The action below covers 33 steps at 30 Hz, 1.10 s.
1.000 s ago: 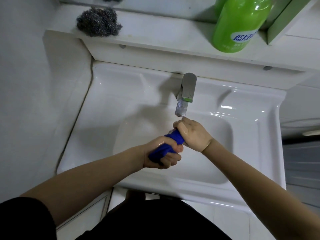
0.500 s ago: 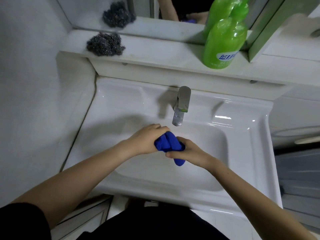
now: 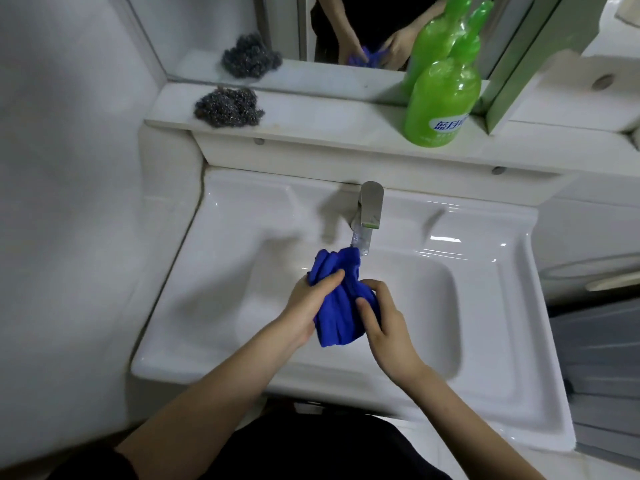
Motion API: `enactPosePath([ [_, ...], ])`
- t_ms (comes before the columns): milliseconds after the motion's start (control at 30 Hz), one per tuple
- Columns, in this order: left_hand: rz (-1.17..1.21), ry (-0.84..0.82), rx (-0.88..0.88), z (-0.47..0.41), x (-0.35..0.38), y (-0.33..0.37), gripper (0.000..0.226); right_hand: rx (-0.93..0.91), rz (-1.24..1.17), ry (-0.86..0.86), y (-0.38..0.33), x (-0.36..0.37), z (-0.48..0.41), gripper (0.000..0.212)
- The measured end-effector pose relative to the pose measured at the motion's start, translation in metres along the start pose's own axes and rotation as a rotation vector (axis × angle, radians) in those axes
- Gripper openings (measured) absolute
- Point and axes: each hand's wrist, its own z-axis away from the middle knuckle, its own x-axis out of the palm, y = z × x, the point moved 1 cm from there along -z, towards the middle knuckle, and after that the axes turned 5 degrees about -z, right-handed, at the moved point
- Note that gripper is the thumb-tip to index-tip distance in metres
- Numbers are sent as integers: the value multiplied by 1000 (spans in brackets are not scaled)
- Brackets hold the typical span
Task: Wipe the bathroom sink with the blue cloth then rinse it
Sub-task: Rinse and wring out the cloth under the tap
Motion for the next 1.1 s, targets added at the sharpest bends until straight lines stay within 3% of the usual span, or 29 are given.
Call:
enactPosePath([
  [100,232,-12,-89,4,-11,-4,39,199,-215,198,8,2,11,14],
  [267,282,-110,-44,16,-22,9,47,254,40,216,11,-11,2,13],
  [367,102,-136,76,20,-17,19,50,130,27,285,-11,-8,-6,8],
  [500,-427,-152,361,29,-3,23,34,334,-535,76,-42,9,-16,33],
  [567,-713,-168,484,29,2,21,48,363,-671,23,-47,13,-21,43],
  [633,-798,-173,507,26,1,19,55,344,-750,49,-46,15,-23,41],
  [867,-608,-51,548,27,-4,22,37,430,-960,138,-35,18,-23,51],
  [1000,-145,161,370,24,-14,37,29,434,-1110,152,-33,10,-23,49],
  [1100,179,148,252,22,-23,56,33,403,-1190,149,-33,1,-21,44],
])
